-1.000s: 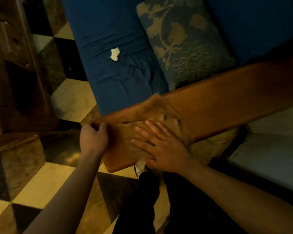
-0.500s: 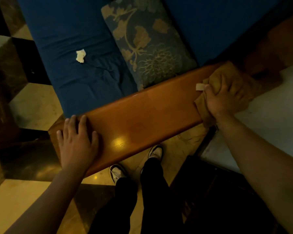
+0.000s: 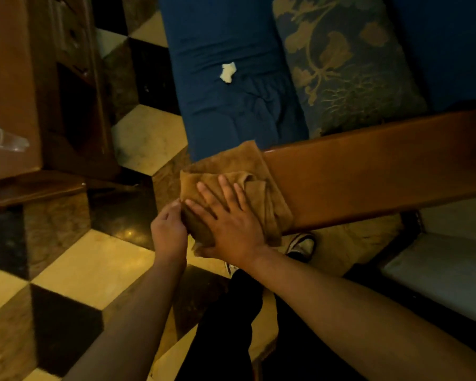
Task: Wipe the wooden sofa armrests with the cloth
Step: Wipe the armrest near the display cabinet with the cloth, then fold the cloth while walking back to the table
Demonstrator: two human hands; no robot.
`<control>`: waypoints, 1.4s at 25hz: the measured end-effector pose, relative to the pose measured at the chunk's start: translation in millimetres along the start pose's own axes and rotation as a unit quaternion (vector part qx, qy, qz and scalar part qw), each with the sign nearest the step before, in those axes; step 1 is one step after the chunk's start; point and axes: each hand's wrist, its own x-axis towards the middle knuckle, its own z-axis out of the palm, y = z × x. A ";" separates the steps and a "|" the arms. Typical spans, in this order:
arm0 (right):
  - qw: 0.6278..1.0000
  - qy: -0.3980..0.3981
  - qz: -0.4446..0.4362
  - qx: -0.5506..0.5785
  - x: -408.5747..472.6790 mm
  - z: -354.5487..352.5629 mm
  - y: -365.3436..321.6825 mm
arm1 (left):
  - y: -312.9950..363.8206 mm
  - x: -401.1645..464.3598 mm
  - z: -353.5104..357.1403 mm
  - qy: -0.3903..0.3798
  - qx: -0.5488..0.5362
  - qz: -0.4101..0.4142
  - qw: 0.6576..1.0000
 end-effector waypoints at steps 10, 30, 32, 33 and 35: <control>0.961 -0.115 -0.227 0.110 -39.8 -17.4 -19.0 | -28.2 -57.9 -44.3 -0.086 -0.179 -0.386 0.901; 0.830 -0.273 -0.453 0.178 94.0 -125.1 -384.9 | 36.7 -115.2 -403.3 0.287 -0.540 -0.104 0.784; 0.824 -0.298 -0.442 0.190 119.0 -125.6 -446.2 | 34.0 -99.0 -463.7 0.275 -0.532 -0.073 0.798; 0.829 -0.297 -0.421 0.219 132.6 -128.4 -473.5 | 34.0 -94.2 -490.8 0.264 -0.525 -0.059 0.807; 0.845 -0.280 -0.353 0.289 165.5 -133.1 -528.8 | 36.1 -90.0 -549.4 0.237 -0.511 -0.031 0.826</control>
